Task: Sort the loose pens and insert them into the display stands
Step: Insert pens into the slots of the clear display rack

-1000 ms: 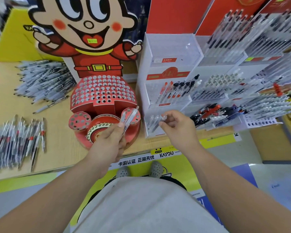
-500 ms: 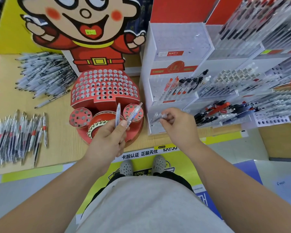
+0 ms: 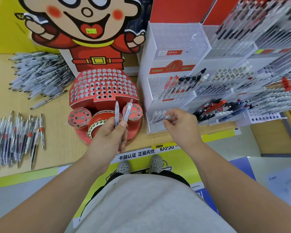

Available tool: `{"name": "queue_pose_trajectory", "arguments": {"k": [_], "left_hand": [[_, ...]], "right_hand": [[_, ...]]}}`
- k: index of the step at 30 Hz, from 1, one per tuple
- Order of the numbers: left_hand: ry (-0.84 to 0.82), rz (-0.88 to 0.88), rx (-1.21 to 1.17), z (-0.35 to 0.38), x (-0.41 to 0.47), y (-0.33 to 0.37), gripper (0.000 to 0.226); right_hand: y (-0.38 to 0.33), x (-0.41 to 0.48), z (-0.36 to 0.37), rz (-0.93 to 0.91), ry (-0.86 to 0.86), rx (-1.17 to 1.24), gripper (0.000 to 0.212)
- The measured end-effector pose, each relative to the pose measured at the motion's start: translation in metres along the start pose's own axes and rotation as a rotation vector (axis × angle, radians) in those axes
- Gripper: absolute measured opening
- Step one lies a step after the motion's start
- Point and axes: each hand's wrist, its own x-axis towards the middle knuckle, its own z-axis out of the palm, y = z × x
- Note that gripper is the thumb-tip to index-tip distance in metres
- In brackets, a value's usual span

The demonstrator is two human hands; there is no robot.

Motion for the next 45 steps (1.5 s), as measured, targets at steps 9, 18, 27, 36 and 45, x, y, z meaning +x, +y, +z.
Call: {"name": "queue_pose_trajectory", "arguments": {"k": [9,18,27,36,45], "left_hand": [[-0.020,0.008,-0.015,-0.003,-0.002,-0.002,0.029],[-0.041,0.038,-0.022,-0.007,-0.008,-0.005,0.023],[-0.069,0.043,-0.027,-0.007,-0.010,-0.006,0.024],[-0.146,0.046,-0.030,0.004,-0.009,0.001,0.023],[-0.331,0.056,-0.012,0.037,0.011,0.006,0.015]], "right_hand": [[0.002,0.001,0.015,0.078,-0.081,-0.023,0.018],[-0.004,0.003,0.039,0.226,-0.021,0.119,0.007],[-0.003,0.004,0.050,0.294,-0.049,0.121,0.006],[-0.008,-0.003,0.014,0.499,-0.196,0.324,0.018],[-0.047,-0.029,-0.057,0.418,-0.224,0.816,0.012]]}}
